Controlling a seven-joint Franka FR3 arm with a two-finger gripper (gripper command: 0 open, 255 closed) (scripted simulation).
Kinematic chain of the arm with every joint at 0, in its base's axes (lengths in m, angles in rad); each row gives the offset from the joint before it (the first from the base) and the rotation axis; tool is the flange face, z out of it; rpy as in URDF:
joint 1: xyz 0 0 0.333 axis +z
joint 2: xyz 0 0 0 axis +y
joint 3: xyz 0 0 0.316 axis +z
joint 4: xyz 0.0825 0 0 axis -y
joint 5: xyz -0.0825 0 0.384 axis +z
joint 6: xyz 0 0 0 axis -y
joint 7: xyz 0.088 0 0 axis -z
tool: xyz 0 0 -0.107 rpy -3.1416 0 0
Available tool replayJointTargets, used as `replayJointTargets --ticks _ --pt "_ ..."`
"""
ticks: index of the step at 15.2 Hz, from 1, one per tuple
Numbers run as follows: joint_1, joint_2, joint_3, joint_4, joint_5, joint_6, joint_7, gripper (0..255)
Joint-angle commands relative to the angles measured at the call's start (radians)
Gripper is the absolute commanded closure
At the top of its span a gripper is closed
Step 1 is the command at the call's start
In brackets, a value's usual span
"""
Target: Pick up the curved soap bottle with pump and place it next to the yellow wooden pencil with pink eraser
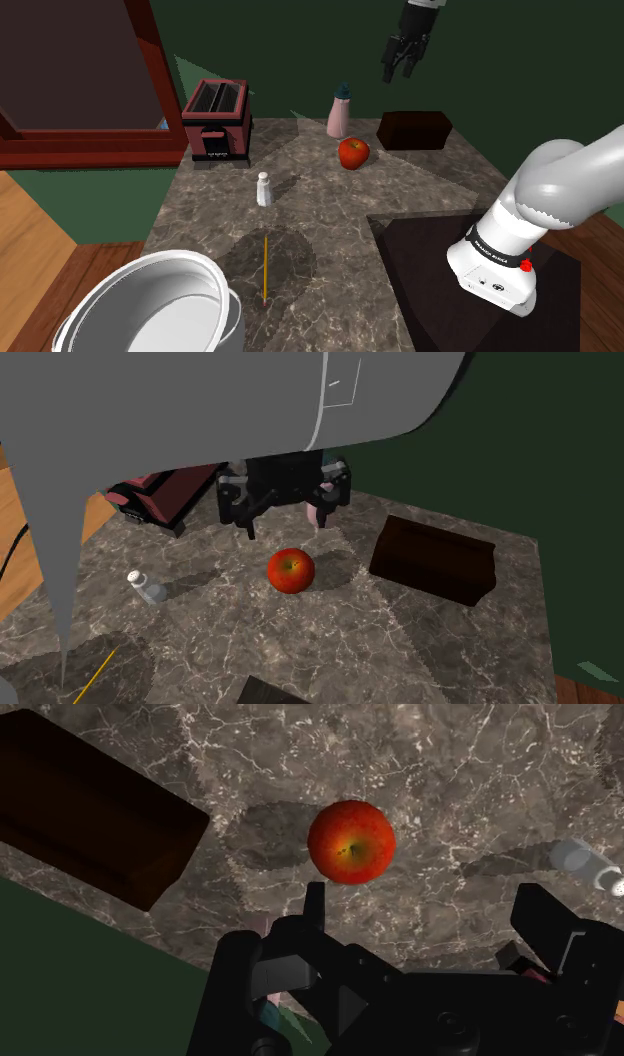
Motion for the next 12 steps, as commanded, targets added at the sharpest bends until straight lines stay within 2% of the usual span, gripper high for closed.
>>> replayJointTargets --ticks 1,12 --pt "-0.004 0.076 -0.015 0.042 -0.008 0.025 -0.020 0" --pt "-0.036 0.509 -0.092 0.367 -0.016 0.081 -0.141 0"
